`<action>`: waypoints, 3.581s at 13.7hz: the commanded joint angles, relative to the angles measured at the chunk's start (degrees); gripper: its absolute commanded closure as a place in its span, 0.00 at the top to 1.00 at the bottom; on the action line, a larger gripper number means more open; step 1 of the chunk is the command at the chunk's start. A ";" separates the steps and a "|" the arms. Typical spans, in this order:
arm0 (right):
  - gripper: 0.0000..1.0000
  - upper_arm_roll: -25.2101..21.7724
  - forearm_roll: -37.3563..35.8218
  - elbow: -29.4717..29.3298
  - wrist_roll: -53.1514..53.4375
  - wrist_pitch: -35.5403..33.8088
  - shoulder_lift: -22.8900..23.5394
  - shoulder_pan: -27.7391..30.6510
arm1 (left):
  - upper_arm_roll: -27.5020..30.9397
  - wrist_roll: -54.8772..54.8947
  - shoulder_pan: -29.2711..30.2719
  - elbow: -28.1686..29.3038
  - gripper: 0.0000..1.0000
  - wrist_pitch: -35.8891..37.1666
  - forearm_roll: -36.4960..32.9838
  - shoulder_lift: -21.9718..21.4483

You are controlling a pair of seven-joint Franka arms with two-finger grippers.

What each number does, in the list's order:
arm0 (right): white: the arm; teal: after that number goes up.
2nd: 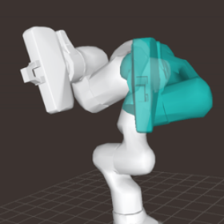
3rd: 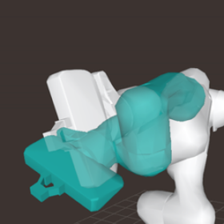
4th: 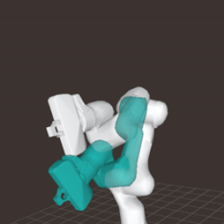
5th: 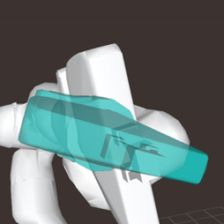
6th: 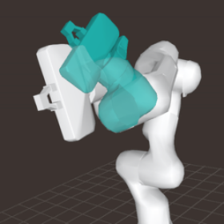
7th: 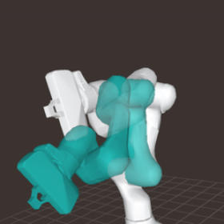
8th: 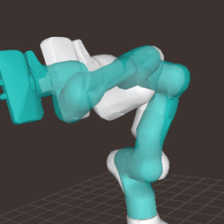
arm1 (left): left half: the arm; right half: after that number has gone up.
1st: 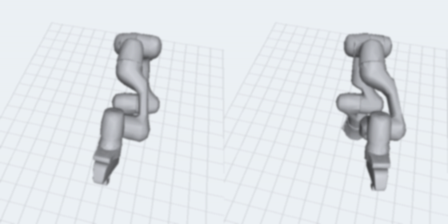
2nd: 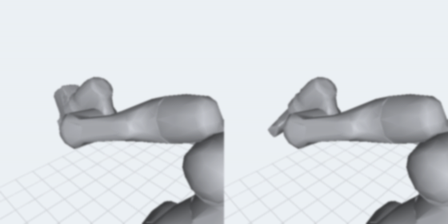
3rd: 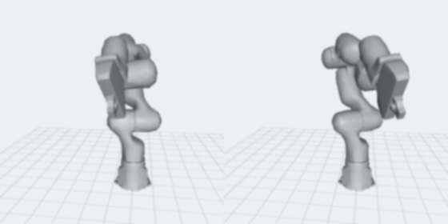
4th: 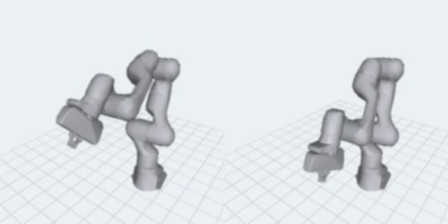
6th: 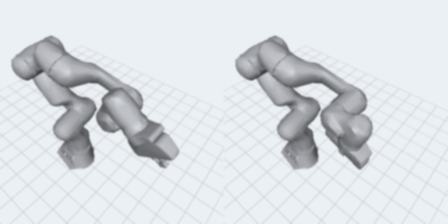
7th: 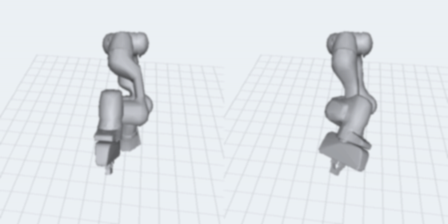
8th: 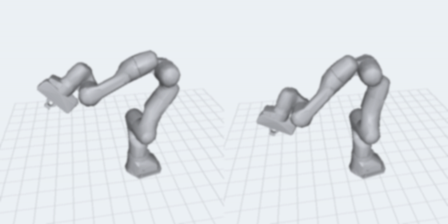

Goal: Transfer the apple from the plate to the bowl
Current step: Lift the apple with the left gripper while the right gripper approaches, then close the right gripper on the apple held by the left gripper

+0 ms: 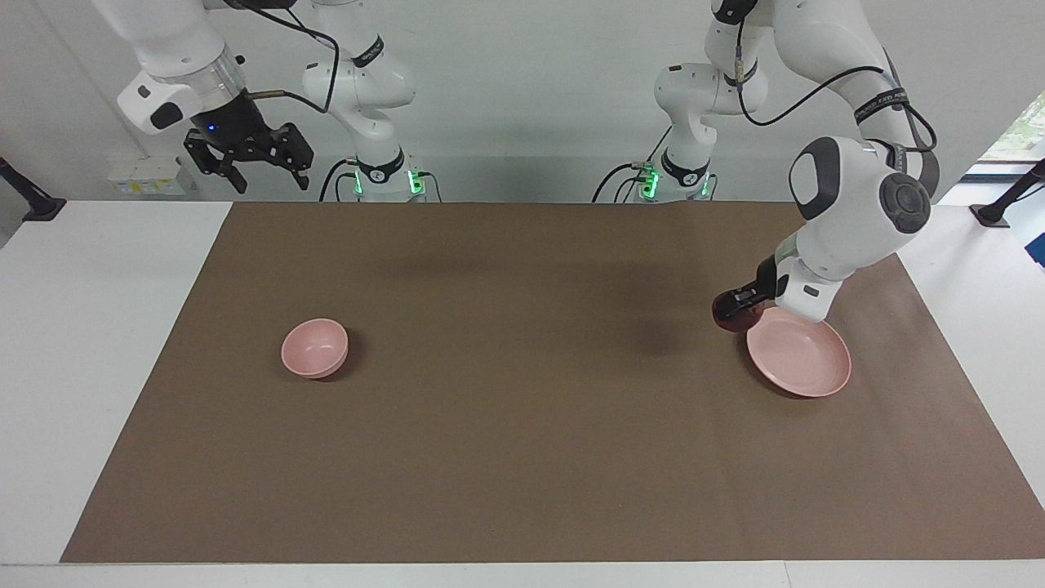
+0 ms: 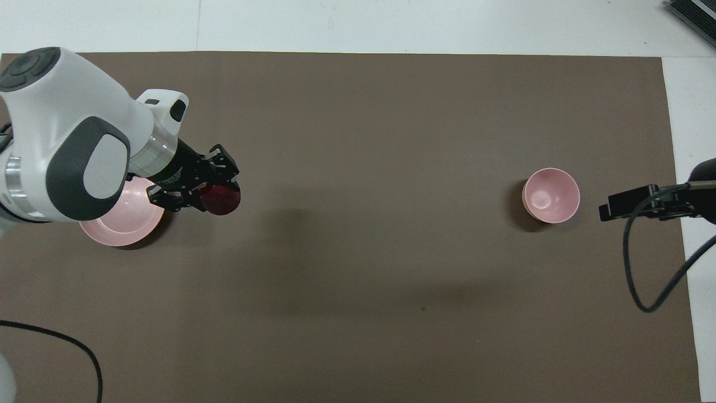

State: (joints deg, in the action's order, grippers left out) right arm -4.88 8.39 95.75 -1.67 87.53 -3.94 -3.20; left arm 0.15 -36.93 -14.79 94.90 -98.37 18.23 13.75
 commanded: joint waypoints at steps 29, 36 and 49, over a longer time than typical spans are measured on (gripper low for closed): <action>1.00 0.22 62.09 29.31 11.33 9.50 -7.66 -1.72 | -10.69 -32.50 -7.79 14.25 0.00 -17.80 77.37 -5.13; 1.00 0.13 62.98 29.49 10.99 9.67 -7.40 -1.02 | -10.78 -37.95 -12.54 16.37 0.00 -23.18 82.75 -6.90; 1.00 0.05 62.27 29.49 10.90 6.08 -7.58 0.03 | -15.35 -38.22 -14.21 15.32 0.00 -30.12 86.62 -6.63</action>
State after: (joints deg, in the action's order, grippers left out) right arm -5.14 69.74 124.56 8.85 95.22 -9.95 -4.18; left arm -15.38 -74.44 -28.09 109.25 -127.30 103.88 7.98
